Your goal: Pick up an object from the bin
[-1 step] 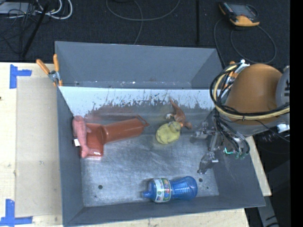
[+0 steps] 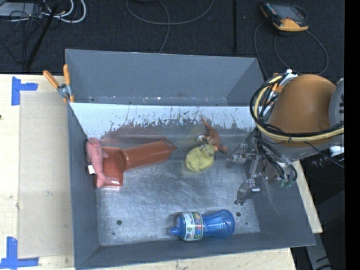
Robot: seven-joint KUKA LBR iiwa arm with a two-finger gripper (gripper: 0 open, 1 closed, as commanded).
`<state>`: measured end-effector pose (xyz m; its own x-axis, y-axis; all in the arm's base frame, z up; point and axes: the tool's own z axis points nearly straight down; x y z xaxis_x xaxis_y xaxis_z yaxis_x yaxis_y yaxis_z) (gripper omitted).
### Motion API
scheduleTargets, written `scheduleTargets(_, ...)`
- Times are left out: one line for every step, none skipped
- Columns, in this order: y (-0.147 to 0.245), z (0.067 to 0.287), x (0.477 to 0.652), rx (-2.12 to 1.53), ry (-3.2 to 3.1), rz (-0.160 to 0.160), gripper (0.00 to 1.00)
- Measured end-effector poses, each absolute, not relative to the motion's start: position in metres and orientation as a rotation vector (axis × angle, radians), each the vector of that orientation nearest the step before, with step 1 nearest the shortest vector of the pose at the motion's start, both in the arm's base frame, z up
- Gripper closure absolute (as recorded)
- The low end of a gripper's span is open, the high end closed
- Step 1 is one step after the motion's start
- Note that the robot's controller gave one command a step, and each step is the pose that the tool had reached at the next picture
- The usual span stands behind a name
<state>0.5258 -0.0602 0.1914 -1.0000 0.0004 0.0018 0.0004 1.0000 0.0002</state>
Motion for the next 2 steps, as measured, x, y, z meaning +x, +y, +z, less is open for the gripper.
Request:
scheduleTargets(-0.049,0.162,0.516,0.199,-3.143,0.002,0.0)
scheduleTargets(-0.006,0.145,0.496,0.769,-3.05,0.002,0.0)
